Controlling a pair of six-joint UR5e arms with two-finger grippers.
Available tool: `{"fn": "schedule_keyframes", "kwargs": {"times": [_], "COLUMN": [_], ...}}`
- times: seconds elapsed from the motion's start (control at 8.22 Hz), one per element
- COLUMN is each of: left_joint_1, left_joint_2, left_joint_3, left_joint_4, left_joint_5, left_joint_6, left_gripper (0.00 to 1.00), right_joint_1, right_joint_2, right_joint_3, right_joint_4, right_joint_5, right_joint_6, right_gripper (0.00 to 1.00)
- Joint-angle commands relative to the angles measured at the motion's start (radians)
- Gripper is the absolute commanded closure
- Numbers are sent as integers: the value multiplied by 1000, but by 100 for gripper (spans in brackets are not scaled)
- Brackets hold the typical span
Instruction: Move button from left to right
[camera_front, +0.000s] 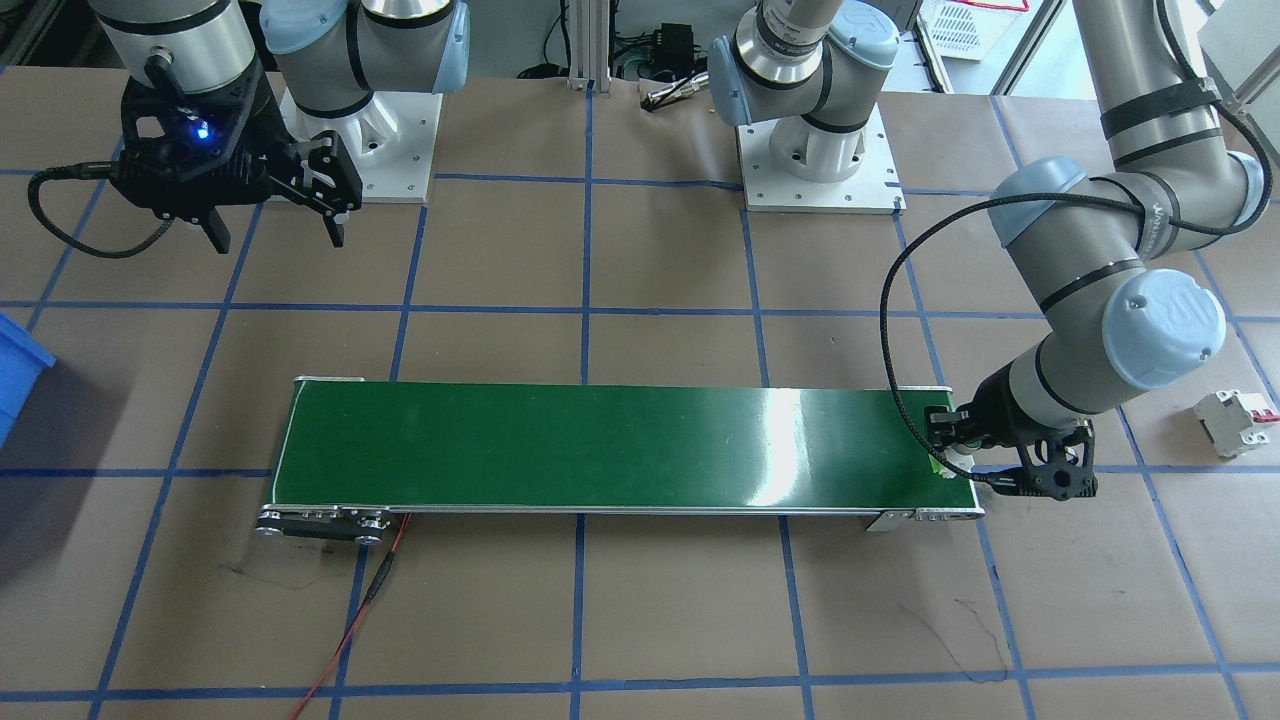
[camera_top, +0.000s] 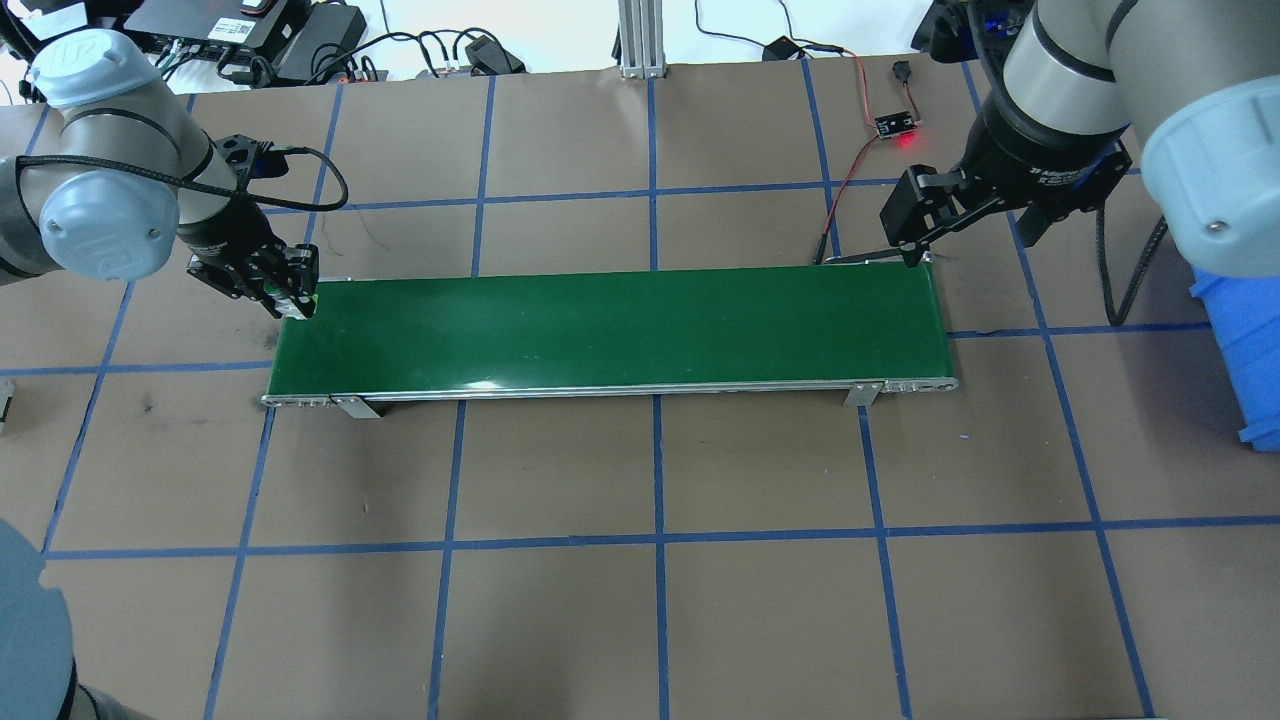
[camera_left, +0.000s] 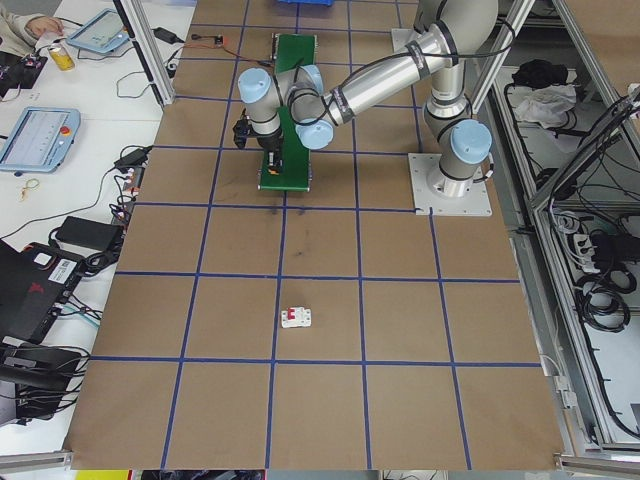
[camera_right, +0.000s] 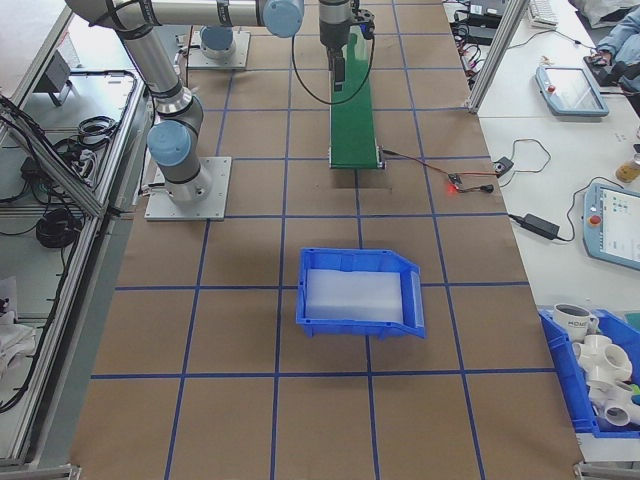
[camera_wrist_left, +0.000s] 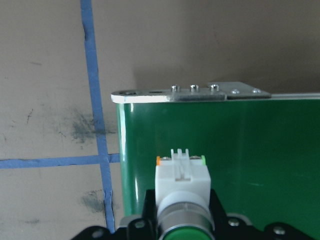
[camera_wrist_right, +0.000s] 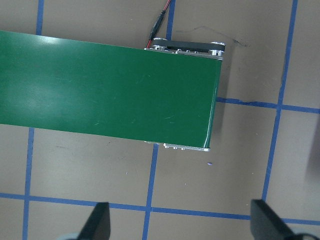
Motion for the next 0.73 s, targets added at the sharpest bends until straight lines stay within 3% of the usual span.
{"fn": "schedule_keyframes", "kwargs": {"times": [0.0,0.12,0.24,0.36,0.61], "left_joint_1": [0,0,0,-14,-53], "left_joint_2": [-16,-5,6,21,96], "left_joint_3": [-1,-1,-3,8,10], "left_joint_4": [-1,-17,-25,-68,-163], "left_joint_5": [0,3,3,3,5], "left_joint_6": [-7,-12,-12,-19,-39], "left_gripper": [58,49,6,0,0], "right_joint_1": [0,-3,-5,-3,-3], "right_joint_2": [-1,0,-1,2,2], "right_joint_3": [-5,-5,-6,-5,-3], "right_joint_4": [-1,7,4,-2,-1], "right_joint_5": [-1,-3,-3,3,2], "right_joint_6": [0,0,-1,0,-1], "right_gripper": [0,0,0,0,0]}}
